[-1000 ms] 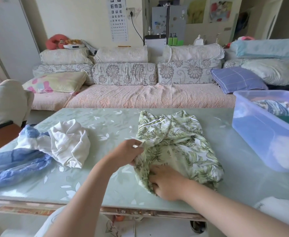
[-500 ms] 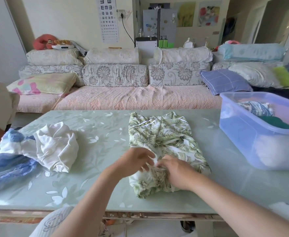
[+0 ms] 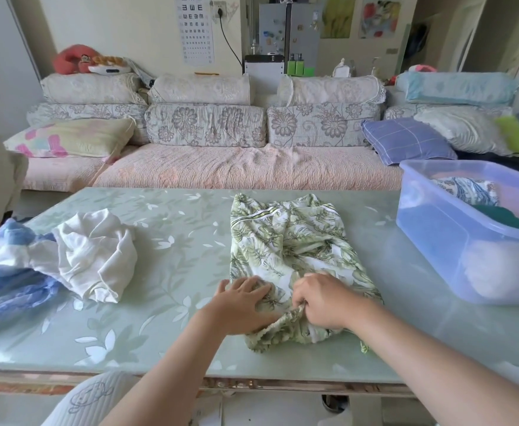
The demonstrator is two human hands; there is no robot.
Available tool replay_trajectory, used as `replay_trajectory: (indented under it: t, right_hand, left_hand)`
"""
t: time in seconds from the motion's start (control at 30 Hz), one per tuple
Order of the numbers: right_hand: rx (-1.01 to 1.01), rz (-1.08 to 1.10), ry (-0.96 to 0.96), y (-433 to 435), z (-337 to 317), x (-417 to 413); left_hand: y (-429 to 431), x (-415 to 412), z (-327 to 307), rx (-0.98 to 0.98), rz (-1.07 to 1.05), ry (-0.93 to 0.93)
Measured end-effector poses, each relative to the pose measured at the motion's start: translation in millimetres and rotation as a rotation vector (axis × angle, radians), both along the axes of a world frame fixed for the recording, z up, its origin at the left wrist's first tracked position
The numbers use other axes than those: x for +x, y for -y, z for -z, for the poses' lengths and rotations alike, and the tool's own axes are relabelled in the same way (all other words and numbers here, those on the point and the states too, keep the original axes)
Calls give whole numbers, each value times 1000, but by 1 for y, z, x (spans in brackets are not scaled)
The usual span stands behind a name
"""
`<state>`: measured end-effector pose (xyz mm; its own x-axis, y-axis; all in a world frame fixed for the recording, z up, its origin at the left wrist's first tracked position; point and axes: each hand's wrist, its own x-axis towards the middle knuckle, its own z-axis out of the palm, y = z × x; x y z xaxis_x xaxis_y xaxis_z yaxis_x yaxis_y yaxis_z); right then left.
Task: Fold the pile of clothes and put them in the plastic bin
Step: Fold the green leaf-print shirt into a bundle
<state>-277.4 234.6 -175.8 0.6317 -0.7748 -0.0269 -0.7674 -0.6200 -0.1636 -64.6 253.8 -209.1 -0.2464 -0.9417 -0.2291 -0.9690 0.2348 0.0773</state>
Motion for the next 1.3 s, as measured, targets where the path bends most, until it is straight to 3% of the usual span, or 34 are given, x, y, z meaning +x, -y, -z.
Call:
replay_trajectory:
  t: [0.07, 0.13, 0.27, 0.37, 0.5, 0.77, 0.97, 1.07, 1.2, 1.3]
  right_hand:
    - [133, 49, 25, 2, -2, 4]
    - [177, 115, 113, 10, -6, 9]
    - [86, 263, 355, 47, -12, 18]
    - [-21, 290, 373, 84, -11, 22]
    - [-32, 332, 326, 134, -5, 30]
    - [103, 484, 405, 224, 10, 56]
    - [143, 507, 281, 263, 17, 77]
    - [56, 550, 300, 278, 17, 81]
    - [-269, 545, 282, 290, 8, 80]
    - [-175, 503, 46, 295, 8, 80]
  left_hand:
    - [9, 1, -8, -25, -10, -11]
    - [21, 4, -15, -142, -34, -156]
    - [59, 8, -19, -382, -11, -347]
    - [90, 9, -16, -456, -56, -383]
    - [118, 12, -14, -389, -50, -357]
    - [158, 21, 0, -332, -28, -330]
    - [167, 26, 13, -376, -8, -351]
    - [170, 31, 20, -377, -13, -377]
    - [167, 25, 25, -307, 21, -308]
    - [164, 20, 28, -179, 36, -188]
